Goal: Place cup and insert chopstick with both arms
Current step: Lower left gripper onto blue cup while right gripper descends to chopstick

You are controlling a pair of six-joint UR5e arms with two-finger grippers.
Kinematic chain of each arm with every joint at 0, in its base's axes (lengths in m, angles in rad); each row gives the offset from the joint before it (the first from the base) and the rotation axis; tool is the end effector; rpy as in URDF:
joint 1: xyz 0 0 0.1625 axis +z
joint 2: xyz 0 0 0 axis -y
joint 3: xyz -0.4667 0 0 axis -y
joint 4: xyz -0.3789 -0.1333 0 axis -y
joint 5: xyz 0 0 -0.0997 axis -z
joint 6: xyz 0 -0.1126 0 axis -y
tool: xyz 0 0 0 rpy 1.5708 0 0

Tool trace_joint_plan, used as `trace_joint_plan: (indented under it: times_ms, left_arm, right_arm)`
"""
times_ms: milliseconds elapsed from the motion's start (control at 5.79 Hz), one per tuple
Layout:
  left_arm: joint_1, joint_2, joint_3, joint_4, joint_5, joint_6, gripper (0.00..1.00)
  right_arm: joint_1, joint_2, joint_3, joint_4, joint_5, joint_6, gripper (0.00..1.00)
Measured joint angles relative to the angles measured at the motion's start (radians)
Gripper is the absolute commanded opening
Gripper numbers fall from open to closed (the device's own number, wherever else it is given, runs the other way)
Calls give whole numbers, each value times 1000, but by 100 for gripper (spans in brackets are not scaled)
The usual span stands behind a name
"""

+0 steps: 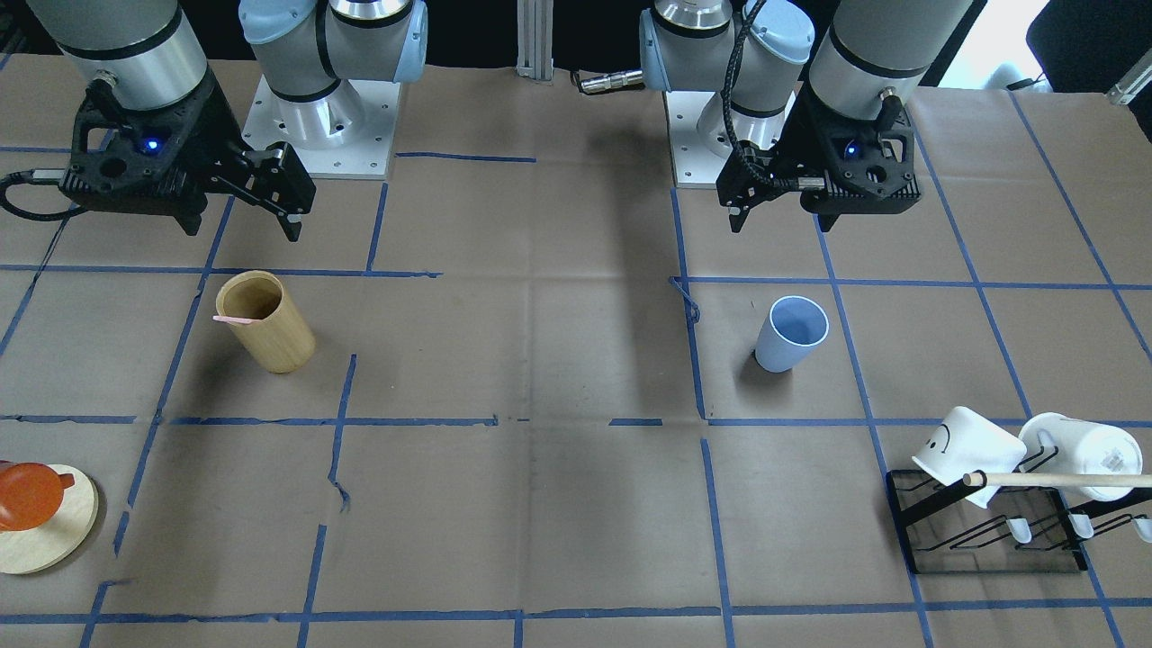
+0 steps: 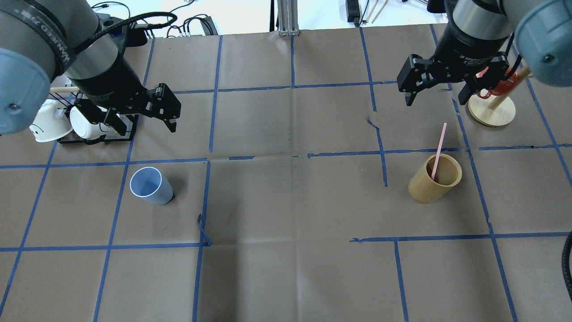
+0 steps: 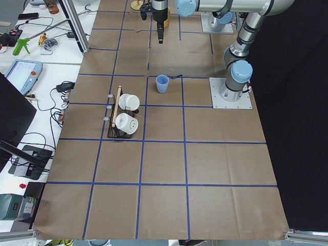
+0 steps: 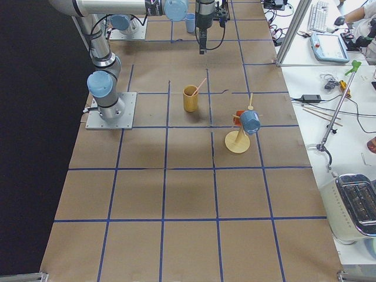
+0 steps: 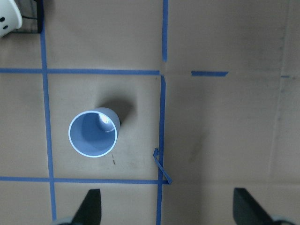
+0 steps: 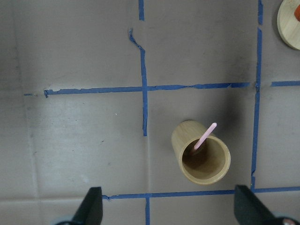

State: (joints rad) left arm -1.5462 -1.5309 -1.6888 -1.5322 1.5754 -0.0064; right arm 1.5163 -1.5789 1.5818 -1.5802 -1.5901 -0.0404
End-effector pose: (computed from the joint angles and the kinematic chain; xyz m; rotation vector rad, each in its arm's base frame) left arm -0.1216 -0.4574 0.4828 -0.0485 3.1364 0.0620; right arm 0.1050 -0.4820 0.5162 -0.0221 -3.1219 0.0087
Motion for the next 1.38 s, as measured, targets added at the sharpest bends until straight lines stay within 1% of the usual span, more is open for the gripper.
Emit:
trace_joint_plan:
  times_ms: [173,346,519,691,864,1037,1210,1383]
  left_arm:
    - [14,-10,-86,86,9,-1,99]
    - [37,-26,-184,186,17,3,99]
    - [53,-50,-281,306,22,22,98]
    - [59,-70,-349,397,41,47,98]
    - [61,-86,-397,454,66,68,93]
    - [62,-100,-422,483,80,79,58]
    - [62,-116,-429,498,85,83,28]
    - [63,-131,-428,514,87,84,12]
  right_arm:
    - [-76,0,12,-5,-3,-112,100]
    - [-161,-4,45,-31,1,-215,100]
    - [-209,-13,105,-112,7,-267,100]
    - [-222,-22,167,-214,16,-276,100]
    - [-224,-31,219,-303,39,-267,100]
    - [-224,-41,270,-373,65,-247,100]
    - [-222,-46,321,-433,75,-232,100]
    - [-210,-52,382,-509,78,-218,100]
